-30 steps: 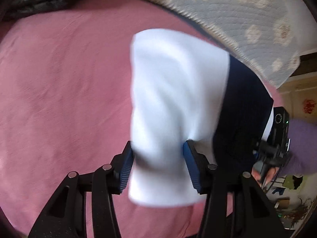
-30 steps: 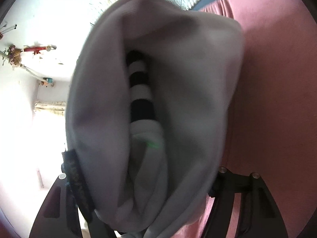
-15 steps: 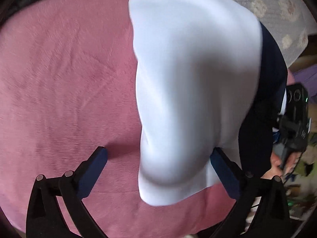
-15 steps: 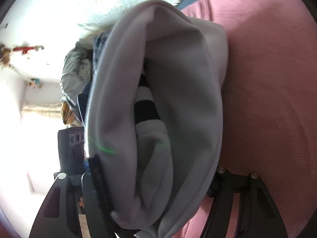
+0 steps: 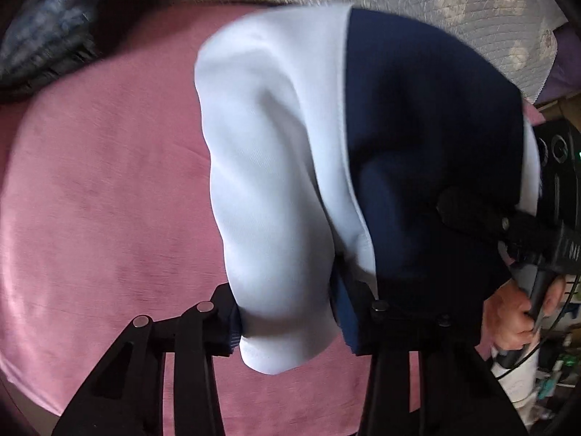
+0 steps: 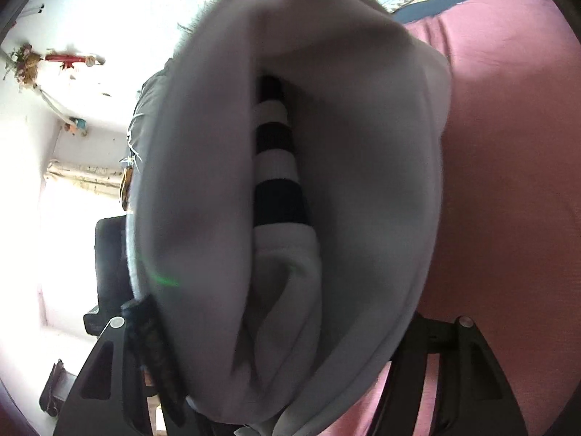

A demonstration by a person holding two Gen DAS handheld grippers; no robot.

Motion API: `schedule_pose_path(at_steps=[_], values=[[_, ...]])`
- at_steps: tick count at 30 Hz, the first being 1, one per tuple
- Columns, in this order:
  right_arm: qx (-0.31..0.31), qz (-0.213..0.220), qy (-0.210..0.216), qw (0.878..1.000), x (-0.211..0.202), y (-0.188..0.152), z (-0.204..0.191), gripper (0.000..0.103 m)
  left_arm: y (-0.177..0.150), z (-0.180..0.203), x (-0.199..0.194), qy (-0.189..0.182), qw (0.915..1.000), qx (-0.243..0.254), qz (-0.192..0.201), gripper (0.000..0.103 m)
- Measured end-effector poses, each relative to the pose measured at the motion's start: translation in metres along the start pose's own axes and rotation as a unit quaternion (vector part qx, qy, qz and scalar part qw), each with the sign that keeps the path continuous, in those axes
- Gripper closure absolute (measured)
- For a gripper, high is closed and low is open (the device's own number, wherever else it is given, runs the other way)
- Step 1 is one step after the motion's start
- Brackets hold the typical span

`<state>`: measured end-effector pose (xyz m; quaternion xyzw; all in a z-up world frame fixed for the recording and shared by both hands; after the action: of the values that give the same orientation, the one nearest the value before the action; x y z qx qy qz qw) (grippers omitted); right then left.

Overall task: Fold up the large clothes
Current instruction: 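Lift the folded jacket with the right tool while the left tool grips its other side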

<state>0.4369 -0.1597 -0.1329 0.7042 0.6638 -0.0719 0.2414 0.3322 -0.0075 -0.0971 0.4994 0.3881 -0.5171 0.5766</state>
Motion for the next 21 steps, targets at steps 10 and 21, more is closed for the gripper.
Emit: schedule_pose_path(at_steps=[10, 21], values=[[-0.008, -0.026, 0.051, 0.998, 0.063, 0.02, -0.064, 0.036, 0.006, -0.081, -0.073, 0.013, 0.9977, -0.059, 0.029, 0.063], [-0.085, -0.002, 0.095, 0.992, 0.101, 0.13, -0.226, 0.036, 0.115, -0.165, -0.24, 0.046, 0.9831, -0.089, 0.153, 0.063]])
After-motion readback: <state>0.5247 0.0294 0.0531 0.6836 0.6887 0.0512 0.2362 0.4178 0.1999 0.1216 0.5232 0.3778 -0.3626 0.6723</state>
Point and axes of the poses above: each gripper's, at about its wrist camera, not at the fingertips, and x roughly the way its jaws point, z to its right, y to its top, the point moved 10 cm from there along x, roughly the way its jaws point, and after that the axes turned 1 degree about -y, right-handed, at the moved point
